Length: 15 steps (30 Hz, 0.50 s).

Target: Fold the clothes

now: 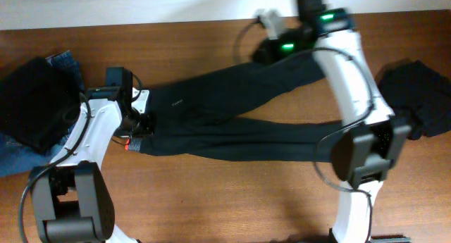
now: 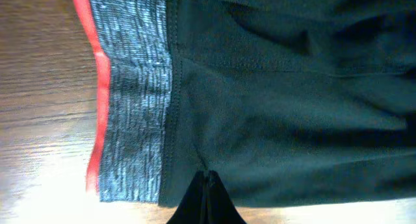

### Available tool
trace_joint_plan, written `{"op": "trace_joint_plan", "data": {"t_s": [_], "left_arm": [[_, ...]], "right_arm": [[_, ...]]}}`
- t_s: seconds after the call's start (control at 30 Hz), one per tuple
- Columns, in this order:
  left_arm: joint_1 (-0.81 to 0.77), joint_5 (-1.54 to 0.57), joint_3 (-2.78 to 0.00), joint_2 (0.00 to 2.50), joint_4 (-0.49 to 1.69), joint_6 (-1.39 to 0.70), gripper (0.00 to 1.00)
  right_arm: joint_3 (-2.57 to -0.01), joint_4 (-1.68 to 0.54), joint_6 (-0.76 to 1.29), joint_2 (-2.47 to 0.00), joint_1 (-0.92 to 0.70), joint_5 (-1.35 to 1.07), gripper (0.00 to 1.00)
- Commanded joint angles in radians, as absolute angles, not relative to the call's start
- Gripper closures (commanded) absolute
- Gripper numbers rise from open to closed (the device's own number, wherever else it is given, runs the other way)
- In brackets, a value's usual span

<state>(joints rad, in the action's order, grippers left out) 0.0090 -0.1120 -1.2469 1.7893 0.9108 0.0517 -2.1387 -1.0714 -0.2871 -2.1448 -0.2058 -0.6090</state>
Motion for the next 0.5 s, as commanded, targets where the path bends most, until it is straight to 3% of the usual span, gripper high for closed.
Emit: {"op": "trace_joint_plan", "data": {"t_s": [0.0, 0.27, 0.47], "left_arm": [[0.016, -0.136, -1.200, 1.768, 0.884, 0.049, 0.99], [0.016, -0.136, -1.124, 1.768, 0.862, 0.049, 0.99], [0.016, -0.144, -1.093, 1.768, 0.841, 0.043, 0.99]], "right_arm": [[-2.154, -0.934, -0.222, -2.207, -0.357, -0.517, 0.96], [-2.154, -0.715, -0.121, -2.391, -0.492, -0.459, 0.96], [-2.154, -0.691, -0.122, -2.471, -0.513, -0.459, 0.96]]}}
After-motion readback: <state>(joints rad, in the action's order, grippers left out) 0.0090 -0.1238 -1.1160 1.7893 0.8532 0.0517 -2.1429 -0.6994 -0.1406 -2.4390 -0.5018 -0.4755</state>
